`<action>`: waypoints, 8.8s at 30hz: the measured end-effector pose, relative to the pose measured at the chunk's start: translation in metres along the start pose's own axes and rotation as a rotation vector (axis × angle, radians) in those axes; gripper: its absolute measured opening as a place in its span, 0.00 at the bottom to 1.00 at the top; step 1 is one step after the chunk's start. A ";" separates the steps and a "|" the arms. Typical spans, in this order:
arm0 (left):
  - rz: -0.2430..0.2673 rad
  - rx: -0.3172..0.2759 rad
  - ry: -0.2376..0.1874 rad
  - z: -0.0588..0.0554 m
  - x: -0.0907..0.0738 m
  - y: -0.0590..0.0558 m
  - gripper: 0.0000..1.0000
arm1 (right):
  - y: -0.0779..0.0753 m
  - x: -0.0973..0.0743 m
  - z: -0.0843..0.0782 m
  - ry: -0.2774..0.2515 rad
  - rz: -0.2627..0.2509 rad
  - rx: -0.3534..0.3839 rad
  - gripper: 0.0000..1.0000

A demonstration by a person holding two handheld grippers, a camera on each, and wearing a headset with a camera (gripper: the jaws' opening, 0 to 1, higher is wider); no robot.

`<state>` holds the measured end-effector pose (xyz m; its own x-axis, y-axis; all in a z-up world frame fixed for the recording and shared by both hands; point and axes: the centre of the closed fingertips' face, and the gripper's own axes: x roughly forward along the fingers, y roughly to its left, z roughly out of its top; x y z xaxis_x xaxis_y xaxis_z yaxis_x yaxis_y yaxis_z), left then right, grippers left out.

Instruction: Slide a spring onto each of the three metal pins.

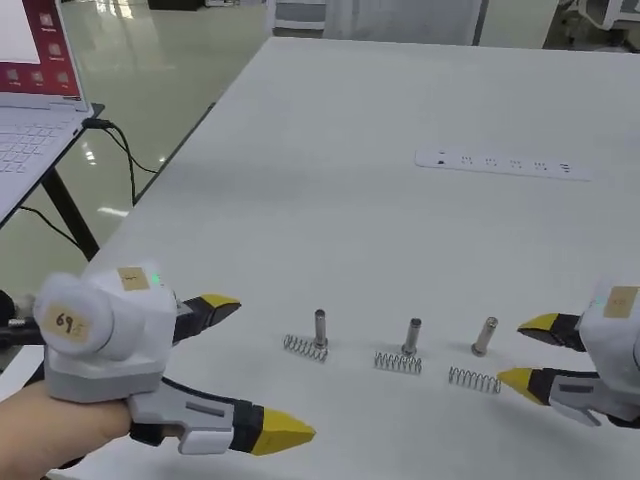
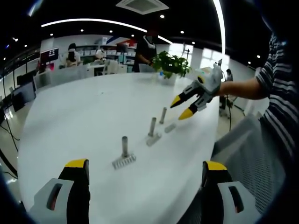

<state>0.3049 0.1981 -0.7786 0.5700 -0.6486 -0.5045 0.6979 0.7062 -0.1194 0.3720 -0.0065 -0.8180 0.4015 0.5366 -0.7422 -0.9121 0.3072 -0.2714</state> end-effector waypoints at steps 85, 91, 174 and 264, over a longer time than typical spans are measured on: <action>-0.277 0.096 -0.085 0.036 0.052 -0.069 0.67 | 0.066 -0.024 0.052 -0.103 0.304 -0.227 0.08; -0.329 0.124 -0.065 0.033 0.067 -0.082 0.59 | 0.071 -0.026 0.054 -0.133 0.316 -0.209 0.08; -0.520 0.241 -0.058 0.035 0.088 -0.119 0.02 | 0.084 -0.056 0.080 -0.195 0.376 -0.270 0.07; -0.188 0.038 -0.034 0.006 0.037 -0.034 0.61 | 0.061 -0.039 0.096 -0.270 0.225 -0.231 0.07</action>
<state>0.3052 0.1482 -0.7882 0.4417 -0.7776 -0.4474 0.8090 0.5608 -0.1760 0.3081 0.0668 -0.7463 0.1688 0.7661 -0.6201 -0.9617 -0.0097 -0.2738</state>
